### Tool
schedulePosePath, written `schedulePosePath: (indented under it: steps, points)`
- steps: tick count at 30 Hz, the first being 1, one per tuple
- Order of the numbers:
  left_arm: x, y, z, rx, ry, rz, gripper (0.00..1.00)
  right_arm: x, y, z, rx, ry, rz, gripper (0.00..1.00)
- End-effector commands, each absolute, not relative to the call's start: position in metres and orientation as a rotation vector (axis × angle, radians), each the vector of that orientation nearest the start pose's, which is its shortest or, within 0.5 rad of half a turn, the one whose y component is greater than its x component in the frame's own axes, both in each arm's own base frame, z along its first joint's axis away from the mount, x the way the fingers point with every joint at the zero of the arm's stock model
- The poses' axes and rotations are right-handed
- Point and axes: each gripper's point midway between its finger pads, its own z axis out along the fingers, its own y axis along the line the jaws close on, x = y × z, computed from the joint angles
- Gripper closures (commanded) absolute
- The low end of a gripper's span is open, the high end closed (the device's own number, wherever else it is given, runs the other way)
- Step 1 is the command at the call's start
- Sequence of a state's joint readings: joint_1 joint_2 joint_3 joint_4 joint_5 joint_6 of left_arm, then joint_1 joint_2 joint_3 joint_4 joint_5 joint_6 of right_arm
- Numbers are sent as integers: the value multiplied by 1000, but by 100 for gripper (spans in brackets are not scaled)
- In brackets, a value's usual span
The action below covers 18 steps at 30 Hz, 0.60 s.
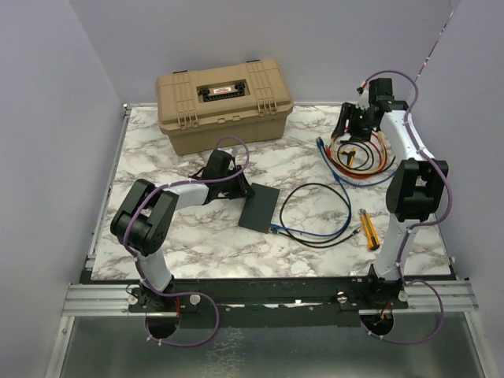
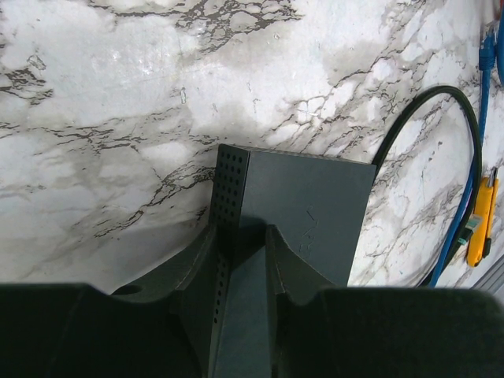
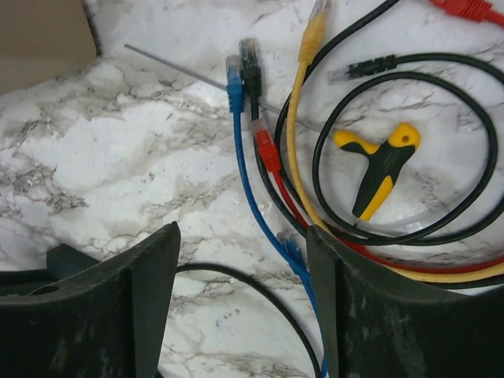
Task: Pull the plug from the switch port
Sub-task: Place the connector at the center of the board.
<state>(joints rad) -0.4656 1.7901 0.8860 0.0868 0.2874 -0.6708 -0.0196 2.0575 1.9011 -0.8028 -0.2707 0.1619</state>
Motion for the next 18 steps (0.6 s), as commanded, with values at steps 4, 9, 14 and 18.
schedulePosePath:
  steps: [4, 9, 14, 18]
  points:
    - [237, -190, -73, -122, 2986, -468, 100, 474, 75, 160, 96, 2488, 634, 30]
    - [238, -193, -67, -110, 2970, -497, 100, 447, 96, 151, 70, 2501, 762, 28]
    - [244, -196, -55, -87, 2931, -522, 100, 407, 137, 136, -52, 2527, 915, 24]
    - [255, -198, -39, -81, 2867, -529, 96, 367, 172, 118, -173, 2566, 1042, 22]
